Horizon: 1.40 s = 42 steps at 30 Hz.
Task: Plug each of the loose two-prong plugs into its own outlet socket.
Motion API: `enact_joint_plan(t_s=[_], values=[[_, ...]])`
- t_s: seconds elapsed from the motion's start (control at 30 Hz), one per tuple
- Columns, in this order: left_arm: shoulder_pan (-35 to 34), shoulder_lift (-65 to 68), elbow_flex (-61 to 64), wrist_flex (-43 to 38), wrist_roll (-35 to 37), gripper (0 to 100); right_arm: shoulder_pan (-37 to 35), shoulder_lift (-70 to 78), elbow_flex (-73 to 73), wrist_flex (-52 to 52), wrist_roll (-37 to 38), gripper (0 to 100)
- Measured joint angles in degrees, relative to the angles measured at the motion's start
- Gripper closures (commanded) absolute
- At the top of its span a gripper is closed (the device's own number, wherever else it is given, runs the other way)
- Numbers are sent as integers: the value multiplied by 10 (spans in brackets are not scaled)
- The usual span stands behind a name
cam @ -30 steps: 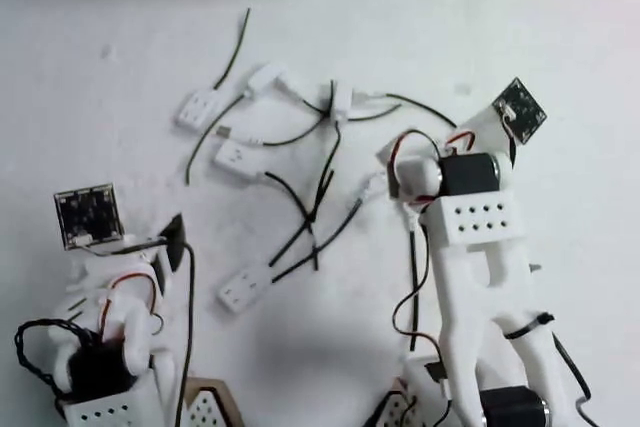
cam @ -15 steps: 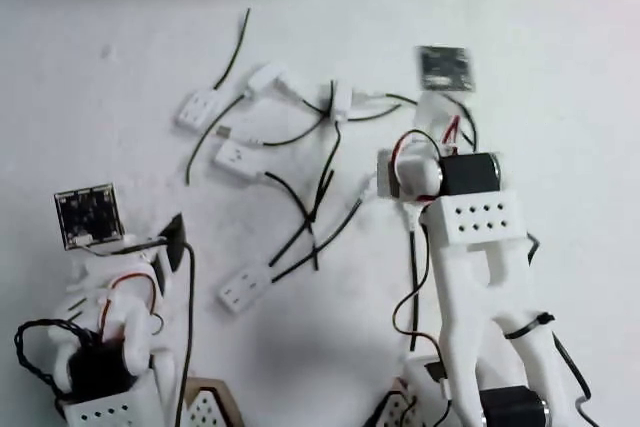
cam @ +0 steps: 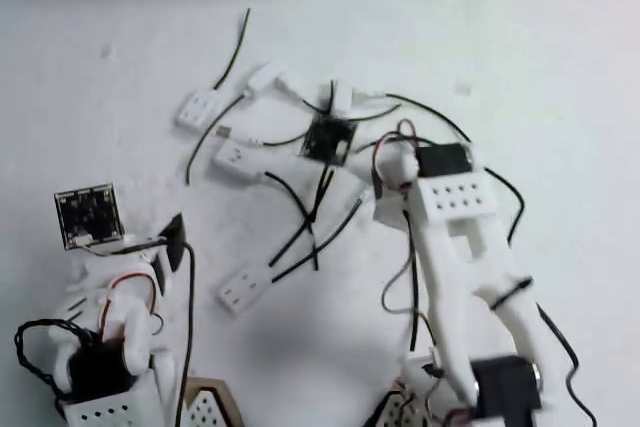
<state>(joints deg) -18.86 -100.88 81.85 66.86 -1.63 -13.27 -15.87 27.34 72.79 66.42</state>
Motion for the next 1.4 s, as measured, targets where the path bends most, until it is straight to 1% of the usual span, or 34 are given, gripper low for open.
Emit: enact_joint_plan(t_s=[0.07, 0.13, 0.27, 0.43, 0.53, 0.67, 0.7, 0.8, 0.93, 1.1, 1.23, 1.4], values=[[0, -1, 3, 0, 0, 717, -4, 35, 0, -2, 38, 739], [0, 4, 8, -4, 0, 718, -8, 69, -4, -4, 55, 738], [0, 1, 18, -20, -25, 718, -6, 135, -22, -40, 63, 748], [0, 3, 20, -25, -28, 718, -9, 212, -24, -109, 64, 774], [0, 3, 20, -25, -28, 718, -9, 238, -29, -136, 64, 826], [0, 3, 20, -25, -28, 718, -4, 259, -40, -178, 64, 954], [0, 3, 20, -25, -28, 718, -4, 267, -41, -195, 64, 967], [0, 3, 20, -25, -28, 718, -3, 278, -48, -225, 55, 930], [0, 3, 20, -25, -28, 718, -4, 280, -43, -235, 12, 844], [0, 3, 20, -25, -33, 718, -8, 288, -43, -236, 5, 821], [0, 3, 20, -25, -33, 718, -9, 274, -41, -207, 5, 759], [0, 3, 20, -25, -33, 718, -14, 254, -40, -189, 5, 751]])
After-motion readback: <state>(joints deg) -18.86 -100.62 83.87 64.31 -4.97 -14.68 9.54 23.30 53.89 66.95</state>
